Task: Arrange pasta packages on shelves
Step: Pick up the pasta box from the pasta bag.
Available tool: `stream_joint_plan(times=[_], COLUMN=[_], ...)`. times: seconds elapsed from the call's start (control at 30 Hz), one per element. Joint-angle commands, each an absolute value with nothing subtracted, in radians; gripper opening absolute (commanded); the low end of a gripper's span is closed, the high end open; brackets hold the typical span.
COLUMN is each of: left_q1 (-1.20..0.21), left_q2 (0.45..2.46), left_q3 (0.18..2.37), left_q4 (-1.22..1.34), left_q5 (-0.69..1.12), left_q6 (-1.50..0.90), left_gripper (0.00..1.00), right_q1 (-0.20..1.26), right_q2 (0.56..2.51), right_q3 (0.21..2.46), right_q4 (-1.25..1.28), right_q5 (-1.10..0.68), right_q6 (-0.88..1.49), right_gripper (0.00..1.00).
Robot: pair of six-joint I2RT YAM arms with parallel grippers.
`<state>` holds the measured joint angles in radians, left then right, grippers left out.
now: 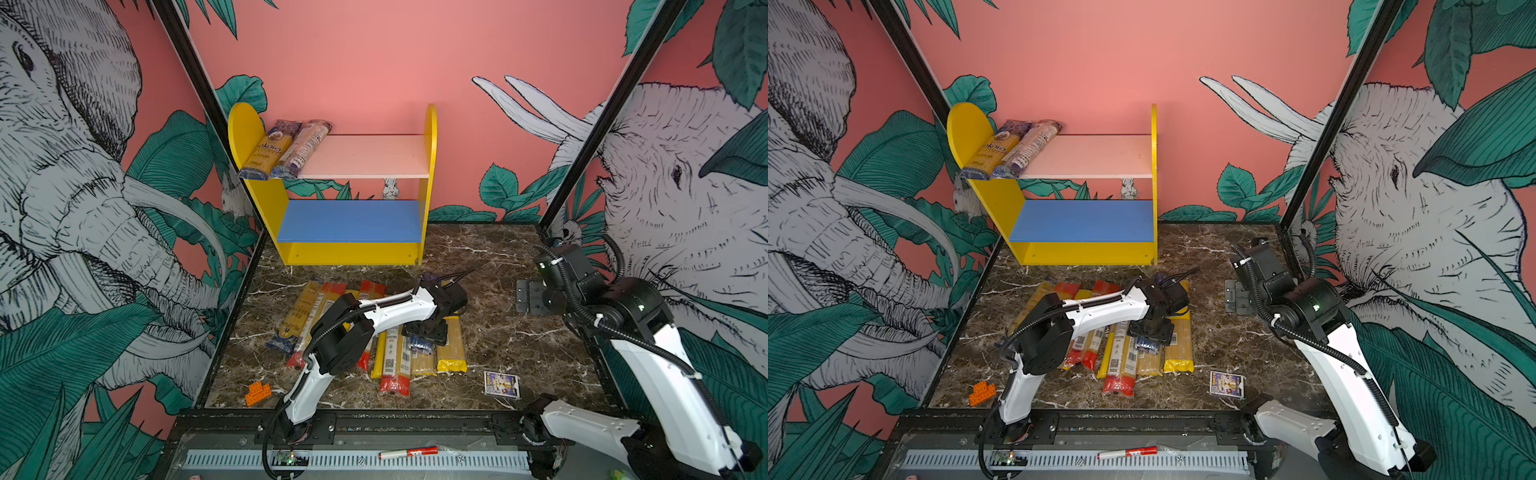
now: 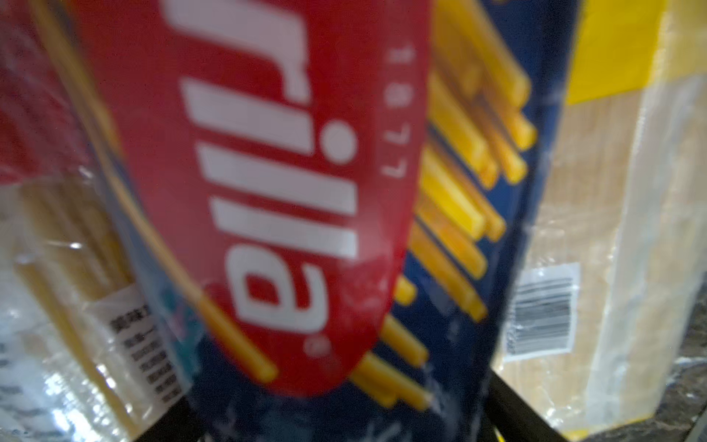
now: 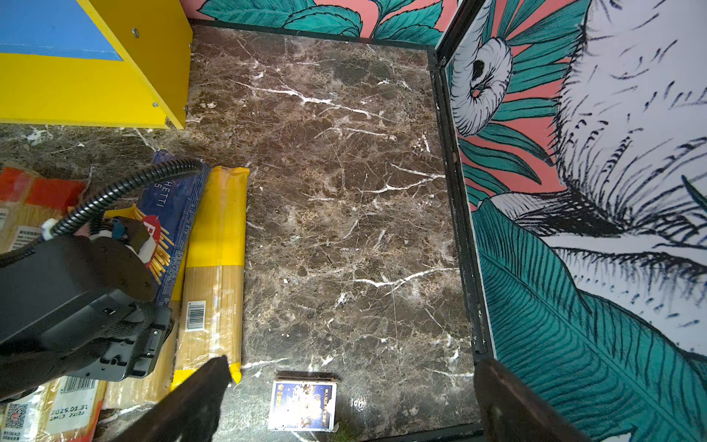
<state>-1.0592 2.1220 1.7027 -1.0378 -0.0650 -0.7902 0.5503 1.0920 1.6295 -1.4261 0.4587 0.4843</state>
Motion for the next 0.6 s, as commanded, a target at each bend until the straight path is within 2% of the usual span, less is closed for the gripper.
stream_joint_plan(times=[0.0,0.1,0.2,0.3,0.33,0.47,0.53,0.57], left_q1=[-1.063,-1.062,-1.062,-1.061,-1.060,-1.054,-1.049,-1.046], left_q2=[2.138,2.116,2.093,2.071,2.062,2.022,1.998,1.988], left_q3=[1.674,1.656,1.651,1.647,1.645,1.639,1.643,1.646], left_q4=[-1.032,-1.039,-1.059,-1.080,-1.087,-1.101,-1.107,-1.111], left_q5=[-0.055,-0.067,-0.089,-0.108,-0.114,-0.133,-0.144,-0.149], left_q6=[-0.807,-0.807,-0.797,-0.788,-0.784,-0.774,-0.765,-0.758], left_gripper=[0.77,0.65,0.55,0.38,0.30,0.06,0.00,0.00], right_q1=[0.547,0.546,0.546,0.546,0.547,0.547,0.547,0.547], right_q2=[1.078,1.072,1.056,1.055,1.058,1.061,1.070,1.074], right_q3=[1.618,1.614,1.597,1.581,1.578,1.579,1.589,1.593], right_q4=[-1.440,-1.423,-1.367,-1.327,-1.316,-1.284,-1.275,-1.269], right_q5=[0.455,0.408,0.253,0.108,0.064,-0.022,-0.051,-0.065], right_q6=[0.485,0.467,0.426,0.407,0.400,0.376,0.363,0.359], right_gripper=[0.99,0.99,0.99,0.99,0.99,0.99,0.99,0.99])
